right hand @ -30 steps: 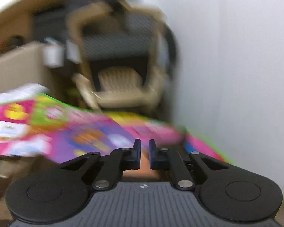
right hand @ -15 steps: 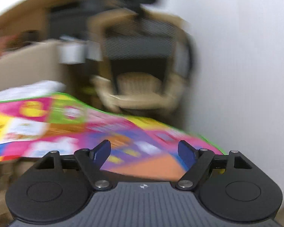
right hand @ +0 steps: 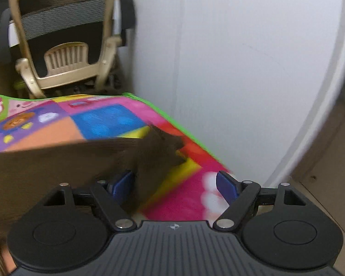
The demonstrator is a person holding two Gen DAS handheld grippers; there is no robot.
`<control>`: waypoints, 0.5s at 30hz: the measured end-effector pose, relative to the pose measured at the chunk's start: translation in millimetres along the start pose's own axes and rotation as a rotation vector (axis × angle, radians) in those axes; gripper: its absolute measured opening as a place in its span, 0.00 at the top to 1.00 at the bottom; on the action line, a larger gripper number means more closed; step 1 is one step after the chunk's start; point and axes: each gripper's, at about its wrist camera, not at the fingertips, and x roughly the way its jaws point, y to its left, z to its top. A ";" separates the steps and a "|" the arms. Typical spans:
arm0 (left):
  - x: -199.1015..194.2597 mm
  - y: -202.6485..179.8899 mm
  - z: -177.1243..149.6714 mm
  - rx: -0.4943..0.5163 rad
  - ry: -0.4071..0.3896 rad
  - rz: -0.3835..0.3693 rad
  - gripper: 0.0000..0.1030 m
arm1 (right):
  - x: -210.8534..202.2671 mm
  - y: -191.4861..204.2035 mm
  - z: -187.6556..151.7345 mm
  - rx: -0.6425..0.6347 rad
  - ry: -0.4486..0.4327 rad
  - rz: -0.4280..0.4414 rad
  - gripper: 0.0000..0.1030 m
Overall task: Fold clothes
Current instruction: 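Grasp the sleeve cuff with the right gripper and lift it toward the bow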
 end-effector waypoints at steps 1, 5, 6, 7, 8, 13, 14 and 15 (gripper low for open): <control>0.3 1.9 1.0 -0.012 -0.004 -0.008 0.00 | -4.3 -9.9 1.3 0.065 -0.010 0.052 0.24; 0.0 7.5 2.1 -0.048 -0.015 -0.034 0.00 | -3.6 -39.3 10.2 0.382 0.022 0.204 0.24; -0.1 7.5 1.8 -0.048 -0.017 -0.034 0.00 | 0.9 -37.5 9.4 0.394 0.029 0.205 0.24; -0.2 7.6 1.6 -0.048 -0.019 -0.034 0.00 | 6.0 -33.7 7.9 0.388 0.035 0.201 0.24; -0.2 7.5 1.4 -0.048 -0.020 -0.034 0.00 | 11.1 -29.9 6.4 0.382 0.040 0.196 0.24; -0.8 11.1 0.8 -0.068 -0.029 -0.049 0.00 | 36.4 -11.0 -1.2 0.352 0.067 0.174 0.43; -0.8 11.9 0.9 -0.073 -0.030 -0.052 0.00 | 36.5 -6.6 -0.6 0.332 0.044 0.191 0.56; -0.9 12.2 0.9 -0.075 -0.031 -0.054 0.00 | 32.9 -0.2 2.4 0.286 0.006 0.212 0.67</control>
